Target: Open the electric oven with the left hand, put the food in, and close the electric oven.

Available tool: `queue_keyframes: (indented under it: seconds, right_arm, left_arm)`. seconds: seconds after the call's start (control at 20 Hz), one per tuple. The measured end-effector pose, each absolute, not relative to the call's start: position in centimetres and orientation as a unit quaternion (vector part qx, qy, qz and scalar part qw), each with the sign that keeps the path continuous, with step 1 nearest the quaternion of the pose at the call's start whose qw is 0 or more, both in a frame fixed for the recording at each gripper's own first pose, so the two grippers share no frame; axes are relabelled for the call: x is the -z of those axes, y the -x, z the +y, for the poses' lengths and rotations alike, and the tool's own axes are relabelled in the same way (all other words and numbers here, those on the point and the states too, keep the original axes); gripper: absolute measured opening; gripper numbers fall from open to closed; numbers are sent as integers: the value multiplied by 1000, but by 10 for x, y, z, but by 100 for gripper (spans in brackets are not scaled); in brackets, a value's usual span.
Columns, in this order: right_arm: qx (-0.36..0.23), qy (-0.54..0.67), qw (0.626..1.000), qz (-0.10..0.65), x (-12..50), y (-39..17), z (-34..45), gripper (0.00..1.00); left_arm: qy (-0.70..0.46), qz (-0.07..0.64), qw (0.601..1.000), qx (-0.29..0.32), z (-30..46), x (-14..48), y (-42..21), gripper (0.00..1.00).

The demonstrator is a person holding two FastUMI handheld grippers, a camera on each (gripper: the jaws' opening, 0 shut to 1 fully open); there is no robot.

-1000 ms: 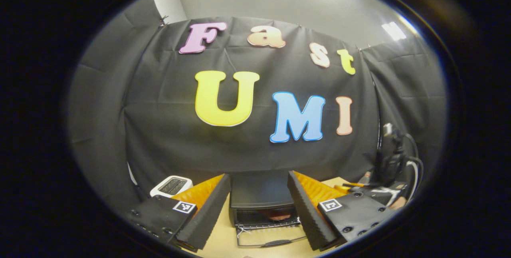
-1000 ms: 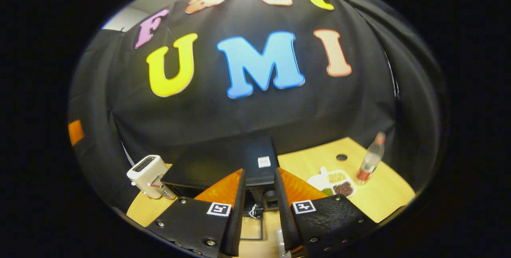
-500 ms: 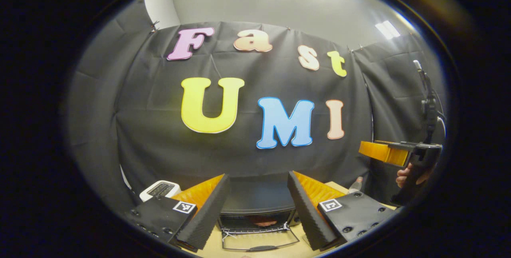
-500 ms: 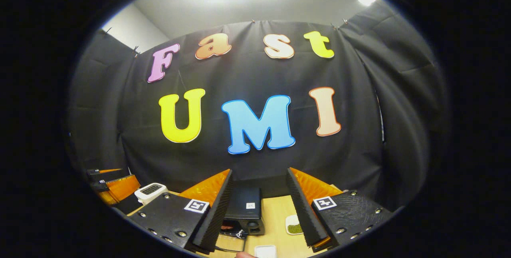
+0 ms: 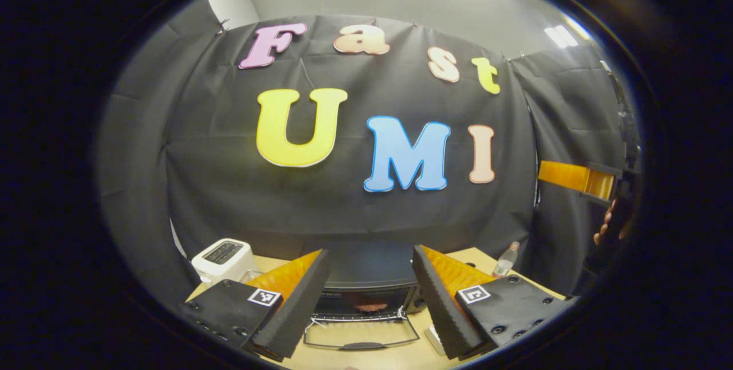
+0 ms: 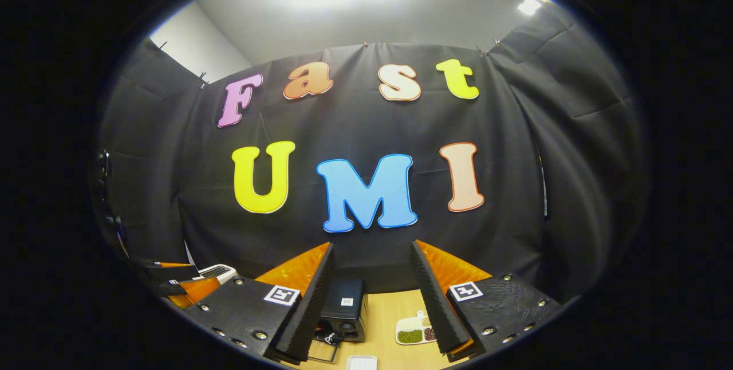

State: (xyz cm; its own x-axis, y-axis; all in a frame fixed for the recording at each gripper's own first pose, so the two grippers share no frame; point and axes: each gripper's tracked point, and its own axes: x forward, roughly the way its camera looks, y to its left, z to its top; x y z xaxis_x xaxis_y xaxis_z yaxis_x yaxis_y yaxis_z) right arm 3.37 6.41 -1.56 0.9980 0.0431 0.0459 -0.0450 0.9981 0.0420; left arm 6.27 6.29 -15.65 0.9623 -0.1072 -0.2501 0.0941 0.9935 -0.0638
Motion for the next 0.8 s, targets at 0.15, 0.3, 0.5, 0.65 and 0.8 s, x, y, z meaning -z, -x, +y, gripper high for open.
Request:
queue_keyframes:
  seconds: [0.15, 0.3, 0.5, 0.65, 0.8]
  right_arm:
    - [-22, -28, 999, -10, 24, -35, 52, 81]
    - [-16, -29, 999, -1, 30, -39, 44, 81]
    - [-10, -22, 1000, 8, 38, -33, 31, 81]
    - [-7, -14, 1000, 13, 43, -38, 25, 81]
    - [-15, -10, 1000, 21, 45, -32, 23, 84]
  left_arm:
    - [25, 166, 985, 48, 56, 188, -60, 99]
    - [29, 199, 979, 38, 57, 222, -54, 99]
    - [34, 253, 966, 38, 55, 275, -49, 97]
    - [29, 312, 949, 36, 57, 321, -39, 96]
    - [41, 368, 928, 26, 58, 358, -26, 100]
